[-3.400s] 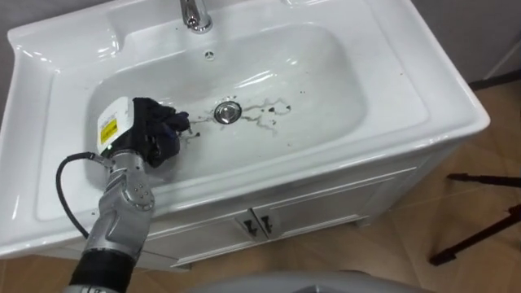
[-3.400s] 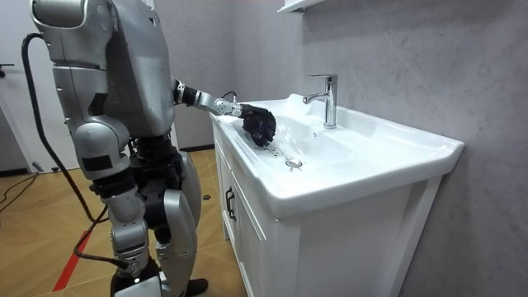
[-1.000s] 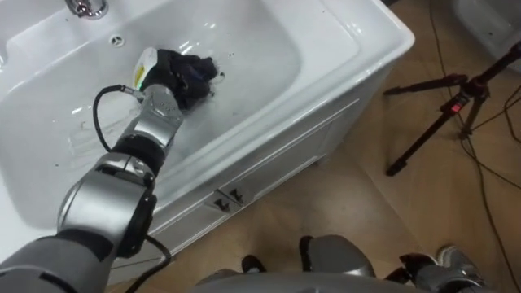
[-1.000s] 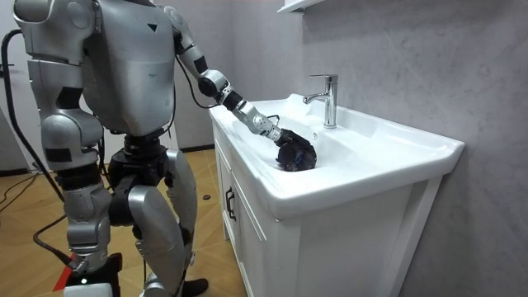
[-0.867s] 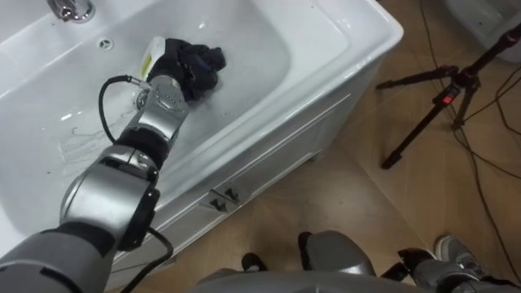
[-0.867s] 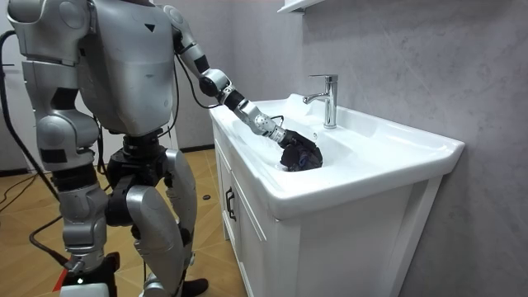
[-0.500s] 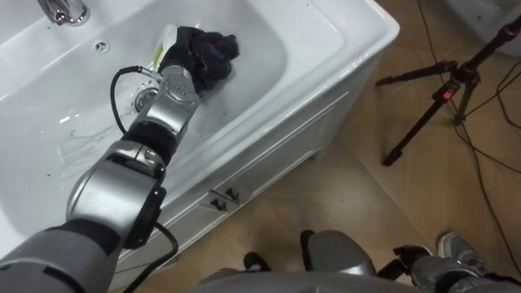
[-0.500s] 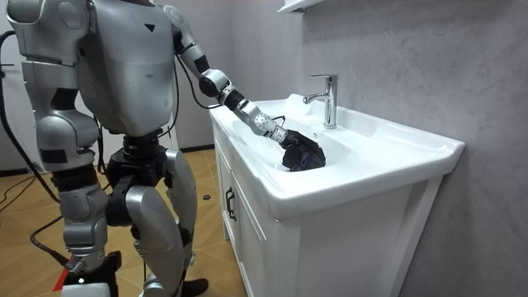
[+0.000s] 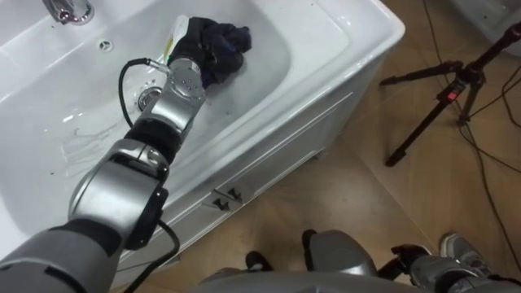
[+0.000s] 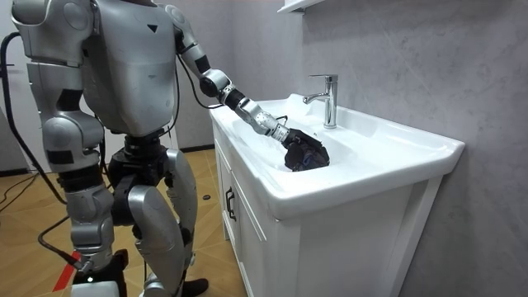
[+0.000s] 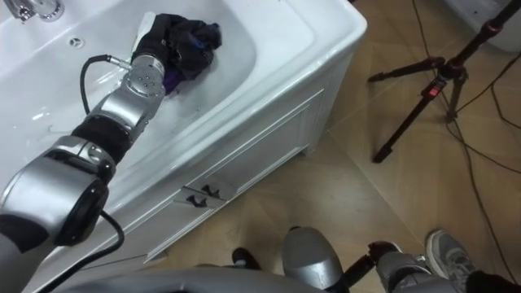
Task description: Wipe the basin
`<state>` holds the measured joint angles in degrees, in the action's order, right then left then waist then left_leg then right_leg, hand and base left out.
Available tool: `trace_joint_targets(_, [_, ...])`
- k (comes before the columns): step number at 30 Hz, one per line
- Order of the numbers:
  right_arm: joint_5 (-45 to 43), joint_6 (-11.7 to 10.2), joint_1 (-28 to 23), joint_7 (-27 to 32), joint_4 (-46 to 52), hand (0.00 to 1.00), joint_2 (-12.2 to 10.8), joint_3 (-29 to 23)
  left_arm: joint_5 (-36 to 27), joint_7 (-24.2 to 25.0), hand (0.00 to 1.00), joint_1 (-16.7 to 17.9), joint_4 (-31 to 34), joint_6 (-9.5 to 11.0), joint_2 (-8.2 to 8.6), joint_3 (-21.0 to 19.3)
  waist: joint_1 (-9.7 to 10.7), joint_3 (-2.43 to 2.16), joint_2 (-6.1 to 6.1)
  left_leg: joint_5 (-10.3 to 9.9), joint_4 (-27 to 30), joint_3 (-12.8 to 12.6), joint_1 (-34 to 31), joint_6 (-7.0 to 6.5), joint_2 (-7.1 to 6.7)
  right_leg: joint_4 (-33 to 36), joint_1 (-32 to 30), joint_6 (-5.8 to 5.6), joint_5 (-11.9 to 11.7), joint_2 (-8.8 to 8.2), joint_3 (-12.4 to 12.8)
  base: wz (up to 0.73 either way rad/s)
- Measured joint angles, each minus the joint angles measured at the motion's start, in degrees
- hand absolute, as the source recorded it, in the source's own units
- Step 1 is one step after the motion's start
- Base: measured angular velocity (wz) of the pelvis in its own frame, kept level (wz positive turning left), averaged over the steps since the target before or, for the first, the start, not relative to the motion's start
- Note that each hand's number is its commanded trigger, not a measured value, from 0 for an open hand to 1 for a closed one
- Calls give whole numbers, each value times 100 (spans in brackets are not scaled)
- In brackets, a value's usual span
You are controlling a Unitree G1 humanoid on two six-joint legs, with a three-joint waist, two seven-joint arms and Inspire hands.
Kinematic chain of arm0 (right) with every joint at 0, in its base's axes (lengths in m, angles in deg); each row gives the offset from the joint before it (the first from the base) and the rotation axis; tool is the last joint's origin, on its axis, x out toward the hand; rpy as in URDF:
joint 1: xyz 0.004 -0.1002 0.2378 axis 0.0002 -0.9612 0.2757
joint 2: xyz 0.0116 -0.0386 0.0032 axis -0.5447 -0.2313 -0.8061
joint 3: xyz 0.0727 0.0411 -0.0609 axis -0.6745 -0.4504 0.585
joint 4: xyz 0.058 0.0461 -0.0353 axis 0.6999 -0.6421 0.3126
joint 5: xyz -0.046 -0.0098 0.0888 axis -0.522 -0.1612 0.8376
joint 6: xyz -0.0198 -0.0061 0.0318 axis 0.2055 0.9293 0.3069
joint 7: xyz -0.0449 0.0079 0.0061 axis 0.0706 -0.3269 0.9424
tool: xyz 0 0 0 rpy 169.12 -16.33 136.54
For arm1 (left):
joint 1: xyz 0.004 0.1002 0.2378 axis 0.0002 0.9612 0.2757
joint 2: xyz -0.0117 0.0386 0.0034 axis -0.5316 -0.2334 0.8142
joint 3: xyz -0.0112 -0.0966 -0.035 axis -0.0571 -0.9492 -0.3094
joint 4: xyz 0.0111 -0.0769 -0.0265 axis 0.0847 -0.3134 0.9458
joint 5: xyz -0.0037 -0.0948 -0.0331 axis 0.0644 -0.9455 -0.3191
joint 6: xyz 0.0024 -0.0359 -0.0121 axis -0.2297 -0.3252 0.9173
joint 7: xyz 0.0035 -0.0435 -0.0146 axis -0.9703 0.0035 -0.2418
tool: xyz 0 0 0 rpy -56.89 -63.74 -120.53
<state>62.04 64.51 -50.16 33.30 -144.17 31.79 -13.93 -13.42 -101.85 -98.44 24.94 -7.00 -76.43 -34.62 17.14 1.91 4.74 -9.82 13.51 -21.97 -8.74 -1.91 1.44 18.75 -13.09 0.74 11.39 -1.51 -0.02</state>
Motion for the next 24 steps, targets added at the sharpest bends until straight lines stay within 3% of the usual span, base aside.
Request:
trace_joint_targets(7, [6,5,-23,-6,23,0,-1,-3,265,-50,100,11,-272,70,-43,-23,-15,54,-81,0,-5,-2,45,0,-12,46,1,8,8,4,63,-4])
trace_joint_targets(9, [22,25,-31,5,22,0,-3,-3,350,-69,100,41,-406,171,-83,-23,-28,61,-93,0,0,4,43,0,-14,101,-1,16,25,0,28,0])
trace_joint_targets(17, [-32,114,-125,36,31,0,2,-128,1519,-216,100,531,-661,239,-286,-411,-82,55,-119,0,-9,11,187,0,3,119,86,58,38,55,51,-3])
trace_joint_targets(23, [-17,97,-244,43,48,0,50,-171,2204,-325,100,1031,-717,271,-583,-397,-290,-31,-206,0,-20,25,339,2,16,74,233,84,31,72,80,-6])
trace_joint_targets(24, [-19,91,-257,43,33,0,75,-174,2270,-329,100,1147,-715,275,-628,-403,-322,-68,-183,0,-20,54,371,2,16,22,317,83,21,69,60,13])
